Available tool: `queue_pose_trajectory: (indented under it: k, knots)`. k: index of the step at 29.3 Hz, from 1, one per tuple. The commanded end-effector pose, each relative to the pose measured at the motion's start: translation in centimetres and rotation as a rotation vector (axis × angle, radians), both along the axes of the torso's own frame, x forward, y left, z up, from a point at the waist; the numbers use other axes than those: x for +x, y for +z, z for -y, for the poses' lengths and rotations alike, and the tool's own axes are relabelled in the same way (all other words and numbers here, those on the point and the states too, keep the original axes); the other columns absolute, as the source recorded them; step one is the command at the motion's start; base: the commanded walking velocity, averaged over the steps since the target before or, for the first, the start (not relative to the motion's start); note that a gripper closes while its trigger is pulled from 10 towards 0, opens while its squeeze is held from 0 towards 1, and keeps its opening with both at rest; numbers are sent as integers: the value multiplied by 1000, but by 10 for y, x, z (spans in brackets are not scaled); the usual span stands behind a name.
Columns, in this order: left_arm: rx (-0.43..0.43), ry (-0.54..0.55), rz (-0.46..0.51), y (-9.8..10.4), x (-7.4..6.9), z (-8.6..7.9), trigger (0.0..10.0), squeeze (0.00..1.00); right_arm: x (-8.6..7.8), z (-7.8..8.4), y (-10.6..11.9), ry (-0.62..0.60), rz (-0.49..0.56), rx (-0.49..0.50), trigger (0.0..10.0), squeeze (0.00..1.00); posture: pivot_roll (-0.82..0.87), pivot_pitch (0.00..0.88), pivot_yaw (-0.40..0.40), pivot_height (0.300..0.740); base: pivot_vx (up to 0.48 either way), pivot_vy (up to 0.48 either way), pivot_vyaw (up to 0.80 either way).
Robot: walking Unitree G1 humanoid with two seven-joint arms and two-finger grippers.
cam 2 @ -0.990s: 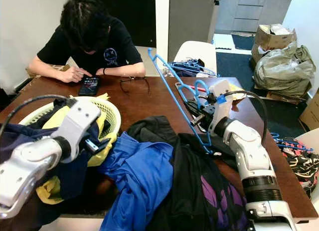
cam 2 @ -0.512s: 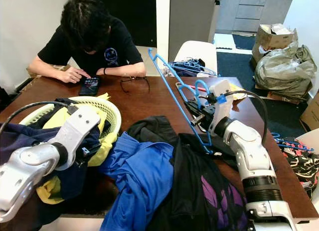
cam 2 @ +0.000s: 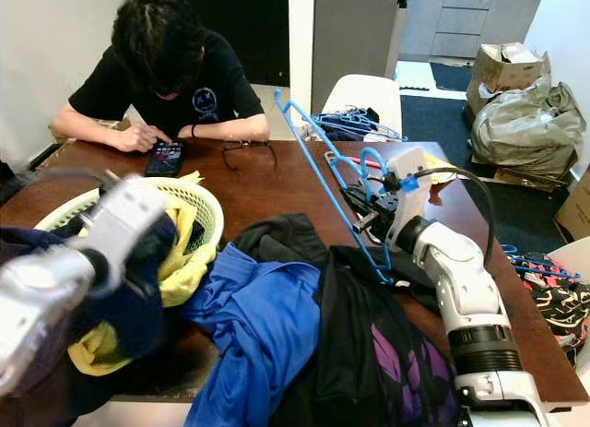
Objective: Hang hanger
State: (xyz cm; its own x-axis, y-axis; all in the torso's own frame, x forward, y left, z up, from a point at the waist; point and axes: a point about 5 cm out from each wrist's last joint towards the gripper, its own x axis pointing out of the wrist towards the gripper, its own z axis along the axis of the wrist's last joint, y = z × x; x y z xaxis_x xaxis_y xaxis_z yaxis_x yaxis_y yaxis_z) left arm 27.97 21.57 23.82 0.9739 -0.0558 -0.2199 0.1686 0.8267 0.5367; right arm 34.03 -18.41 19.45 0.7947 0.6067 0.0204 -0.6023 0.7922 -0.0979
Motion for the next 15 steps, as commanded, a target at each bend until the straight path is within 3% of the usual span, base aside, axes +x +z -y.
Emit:
queue_pose_trajectory:
  k: [1, 2, 6, 7, 9, 10, 11, 13, 15]
  knots:
    - [29, 41, 40, 7, 1, -8, 0, 0, 1, 0, 1, -1, 2, 0, 10000, 0, 39, 0, -8, 740, 0, 0, 0]
    - [40, 149, 218, 40, 3, -25, 0, 0, 1, 0, 2, 0, 3, 0, 10000, 0, 39, 0, -8, 740, 0, 0, 0]
    - [40, 149, 218, 40, 3, -25, 0, 0, 1, 0, 2, 0, 3, 0, 10000, 0, 39, 0, -8, 740, 0, 0, 0]
    - [63, 282, 419, 79, -2, -48, 0, 0, 2, 0, 2, 0, 4, 2, 10000, 0, 42, 0, -13, 740, 0, 0, 0]
    - [63, 282, 419, 79, -2, -48, 0, 0, 2, 0, 2, 0, 4, 2, 10000, 0, 42, 0, -13, 740, 0, 0, 0]
    - [97, 412, 600, 115, -14, -72, 0, 0, 2, -1, 2, -1, 4, 2, 10000, 0, 42, 0, -14, 740, 0, 0, 0]
    - [97, 412, 600, 115, -14, -72, 0, 0, 2, -1, 2, -1, 4, 2, 10000, 0, 42, 0, -14, 740, 0, 0, 0]
    - [191, 580, 852, 172, -42, -103, 0, 0, 2, -1, 2, -3, 3, 5, 10000, 0, 47, 0, -15, 740, 0, 0, 0]
    - [191, 580, 852, 172, -42, -103, 0, 0, 2, -1, 2, -3, 3, 5, 10000, 0, 47, 0, -15, 740, 0, 0, 0]
